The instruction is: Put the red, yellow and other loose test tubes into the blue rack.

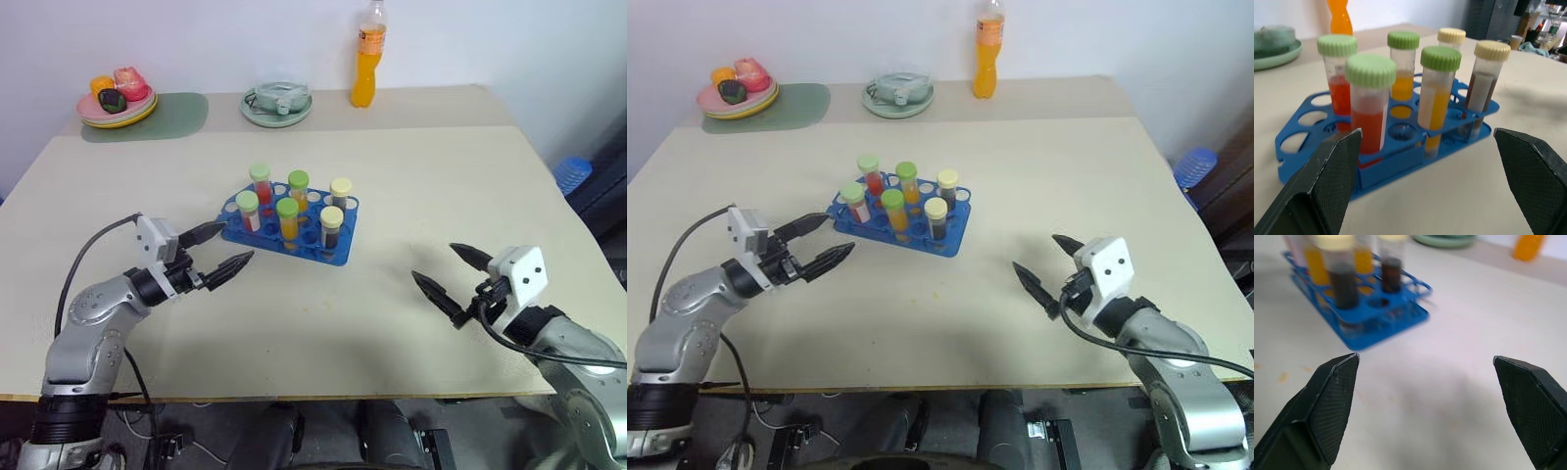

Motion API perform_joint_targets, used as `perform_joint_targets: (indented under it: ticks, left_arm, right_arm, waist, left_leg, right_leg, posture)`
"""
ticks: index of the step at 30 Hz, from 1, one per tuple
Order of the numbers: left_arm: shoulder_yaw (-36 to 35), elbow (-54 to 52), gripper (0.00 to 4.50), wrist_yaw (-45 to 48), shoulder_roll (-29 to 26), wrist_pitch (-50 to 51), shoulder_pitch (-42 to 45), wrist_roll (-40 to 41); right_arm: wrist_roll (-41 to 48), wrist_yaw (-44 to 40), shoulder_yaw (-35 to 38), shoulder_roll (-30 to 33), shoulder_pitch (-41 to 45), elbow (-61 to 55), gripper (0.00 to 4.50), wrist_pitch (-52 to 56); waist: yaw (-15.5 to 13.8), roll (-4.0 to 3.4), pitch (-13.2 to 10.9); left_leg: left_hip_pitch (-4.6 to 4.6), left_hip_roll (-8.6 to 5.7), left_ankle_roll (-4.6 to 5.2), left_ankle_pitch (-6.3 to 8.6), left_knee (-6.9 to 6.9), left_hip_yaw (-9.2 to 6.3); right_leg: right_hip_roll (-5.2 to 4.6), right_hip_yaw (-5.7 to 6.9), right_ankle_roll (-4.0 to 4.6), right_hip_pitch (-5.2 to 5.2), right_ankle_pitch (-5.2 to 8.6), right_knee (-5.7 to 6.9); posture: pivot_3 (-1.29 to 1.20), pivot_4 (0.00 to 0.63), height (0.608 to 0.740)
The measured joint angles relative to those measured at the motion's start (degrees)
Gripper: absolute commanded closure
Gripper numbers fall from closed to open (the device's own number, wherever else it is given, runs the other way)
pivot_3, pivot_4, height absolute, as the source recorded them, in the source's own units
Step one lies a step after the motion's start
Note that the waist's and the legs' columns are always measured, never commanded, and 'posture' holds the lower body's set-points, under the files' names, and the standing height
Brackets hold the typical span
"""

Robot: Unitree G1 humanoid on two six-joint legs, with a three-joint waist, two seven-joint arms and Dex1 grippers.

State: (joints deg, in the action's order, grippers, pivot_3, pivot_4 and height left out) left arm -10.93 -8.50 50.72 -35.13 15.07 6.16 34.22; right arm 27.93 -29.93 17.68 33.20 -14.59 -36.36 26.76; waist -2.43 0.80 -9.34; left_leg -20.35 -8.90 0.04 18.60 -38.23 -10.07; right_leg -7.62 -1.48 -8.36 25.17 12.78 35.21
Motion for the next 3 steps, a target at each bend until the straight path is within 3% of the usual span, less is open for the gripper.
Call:
perform_joint_targets:
  ticks: [3]
  left_arm:
    - [-1.18, 0.05, 0.08, 1.42, -1.62, 0.94, -0.21, 0.23]
  right_arm:
    - [0.54, 0.26, 1.97, -0.82, -4.86, -2.02, 0.0, 0.0]
  waist:
    - [0.14, 0.0, 0.0]
  left_leg:
    - [0.03, 0.0, 0.0, 0.0, 0.01, 0.02]
  right_leg:
    - [0.0, -0.01, 0.0, -0.02, 0.0, -0.01]
  posture:
    - [0.0, 0.15, 0.74]
